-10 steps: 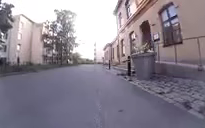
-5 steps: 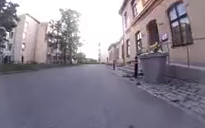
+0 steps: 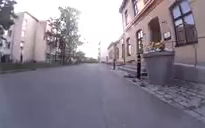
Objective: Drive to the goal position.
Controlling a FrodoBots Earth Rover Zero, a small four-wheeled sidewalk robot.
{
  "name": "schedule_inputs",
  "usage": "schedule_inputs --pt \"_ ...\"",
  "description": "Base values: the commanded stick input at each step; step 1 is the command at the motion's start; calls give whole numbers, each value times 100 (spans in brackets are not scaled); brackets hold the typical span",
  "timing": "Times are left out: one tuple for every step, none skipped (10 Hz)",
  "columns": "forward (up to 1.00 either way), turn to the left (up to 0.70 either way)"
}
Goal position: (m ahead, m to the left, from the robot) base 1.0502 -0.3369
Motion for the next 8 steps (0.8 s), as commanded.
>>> schedule_inputs --pt "70 0" --pt "70 0" --pt "70 0" --pt "70 4" --pt "70 11" --pt "70 18" --pt "70 26" --pt "70 33"
